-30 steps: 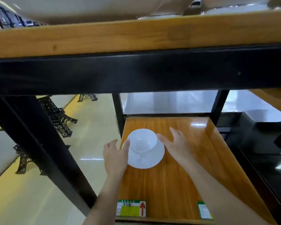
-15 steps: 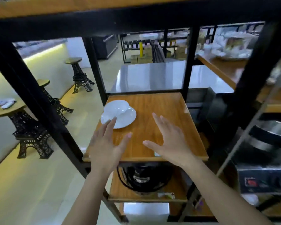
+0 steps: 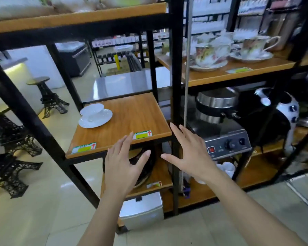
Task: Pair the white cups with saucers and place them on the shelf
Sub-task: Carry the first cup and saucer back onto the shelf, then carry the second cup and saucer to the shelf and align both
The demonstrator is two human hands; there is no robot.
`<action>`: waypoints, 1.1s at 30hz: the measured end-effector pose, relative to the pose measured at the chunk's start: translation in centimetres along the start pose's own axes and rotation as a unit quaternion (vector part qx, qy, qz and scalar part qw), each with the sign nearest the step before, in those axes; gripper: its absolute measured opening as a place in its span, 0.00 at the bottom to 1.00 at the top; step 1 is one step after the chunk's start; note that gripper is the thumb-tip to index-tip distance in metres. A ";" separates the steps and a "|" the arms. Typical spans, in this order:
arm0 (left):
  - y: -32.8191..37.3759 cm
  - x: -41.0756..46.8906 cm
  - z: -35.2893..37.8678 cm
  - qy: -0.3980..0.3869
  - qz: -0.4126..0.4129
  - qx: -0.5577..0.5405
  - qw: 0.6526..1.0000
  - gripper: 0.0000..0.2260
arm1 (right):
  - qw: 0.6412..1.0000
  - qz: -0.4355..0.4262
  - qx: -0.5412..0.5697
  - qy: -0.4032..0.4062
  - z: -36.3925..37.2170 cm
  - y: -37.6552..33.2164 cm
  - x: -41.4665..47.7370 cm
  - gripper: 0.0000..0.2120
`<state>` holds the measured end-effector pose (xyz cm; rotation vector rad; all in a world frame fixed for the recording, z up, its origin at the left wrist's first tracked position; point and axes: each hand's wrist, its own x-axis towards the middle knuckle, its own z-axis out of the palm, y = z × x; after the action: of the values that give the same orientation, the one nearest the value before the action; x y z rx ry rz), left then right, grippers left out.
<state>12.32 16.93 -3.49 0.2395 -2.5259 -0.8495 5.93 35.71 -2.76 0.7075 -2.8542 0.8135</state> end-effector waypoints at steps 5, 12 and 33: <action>4.5 -4.2 2.2 -0.073 0.093 -0.026 0.993 0.35 | 0.994 0.100 -0.022 0.046 -3.2 1.9 -9.7 0.41; 13.8 -12.0 6.4 -0.190 0.209 -0.062 0.957 0.37 | 0.958 0.255 -0.068 0.117 -8.3 5.8 -22.7 0.42; 47.7 -42.2 21.6 -0.450 0.463 -0.189 0.740 0.40 | 0.732 0.562 -0.165 0.347 -23.5 18.8 -66.5 0.42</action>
<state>38.26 78.93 -5.32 -1.8044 -2.5406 -1.1097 55.54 89.14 -5.49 -1.2422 -2.2993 0.4010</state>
